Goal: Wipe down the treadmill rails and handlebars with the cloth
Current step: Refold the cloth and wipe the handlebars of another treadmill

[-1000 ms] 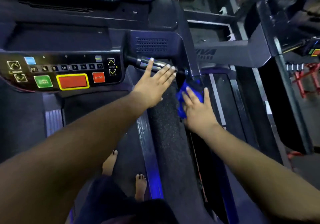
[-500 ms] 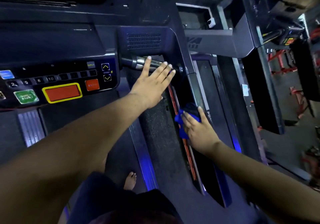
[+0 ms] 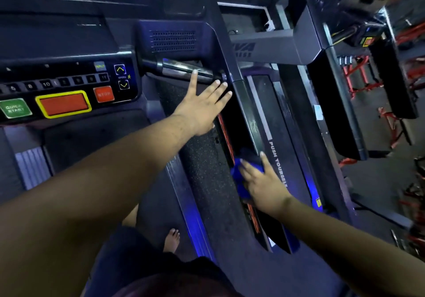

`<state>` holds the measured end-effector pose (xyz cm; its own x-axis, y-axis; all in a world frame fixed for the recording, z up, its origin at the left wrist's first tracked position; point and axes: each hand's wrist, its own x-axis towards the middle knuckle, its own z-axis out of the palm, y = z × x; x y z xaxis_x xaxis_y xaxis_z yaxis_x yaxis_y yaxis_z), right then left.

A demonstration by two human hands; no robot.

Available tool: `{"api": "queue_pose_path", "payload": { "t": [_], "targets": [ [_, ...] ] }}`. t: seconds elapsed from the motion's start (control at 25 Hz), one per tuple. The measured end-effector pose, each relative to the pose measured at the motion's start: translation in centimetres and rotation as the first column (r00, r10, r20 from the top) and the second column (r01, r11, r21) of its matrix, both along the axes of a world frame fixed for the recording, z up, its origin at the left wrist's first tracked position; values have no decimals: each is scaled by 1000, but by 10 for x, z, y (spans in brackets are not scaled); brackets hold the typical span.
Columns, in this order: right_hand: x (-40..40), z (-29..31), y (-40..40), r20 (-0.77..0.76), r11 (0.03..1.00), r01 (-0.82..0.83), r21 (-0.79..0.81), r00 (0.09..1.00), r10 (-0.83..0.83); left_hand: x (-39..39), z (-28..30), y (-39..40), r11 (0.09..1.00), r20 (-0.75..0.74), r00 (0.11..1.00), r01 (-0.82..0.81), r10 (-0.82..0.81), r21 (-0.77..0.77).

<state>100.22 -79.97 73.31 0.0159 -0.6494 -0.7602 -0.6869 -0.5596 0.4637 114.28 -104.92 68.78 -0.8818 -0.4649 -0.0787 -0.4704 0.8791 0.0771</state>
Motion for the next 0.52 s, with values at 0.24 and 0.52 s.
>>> {"api": "queue_pose_path", "payload": {
  "t": [0.24,0.52],
  "targets": [
    [-11,-9,-37,88,957,46,-287,996,-22,-21,5,46,999,7,999,52,-52,-1],
    [-10,-1,151,193,983,67,-168,981,-33,-26,5,125,998,18,998,67,-67,-2]
  ]
}}
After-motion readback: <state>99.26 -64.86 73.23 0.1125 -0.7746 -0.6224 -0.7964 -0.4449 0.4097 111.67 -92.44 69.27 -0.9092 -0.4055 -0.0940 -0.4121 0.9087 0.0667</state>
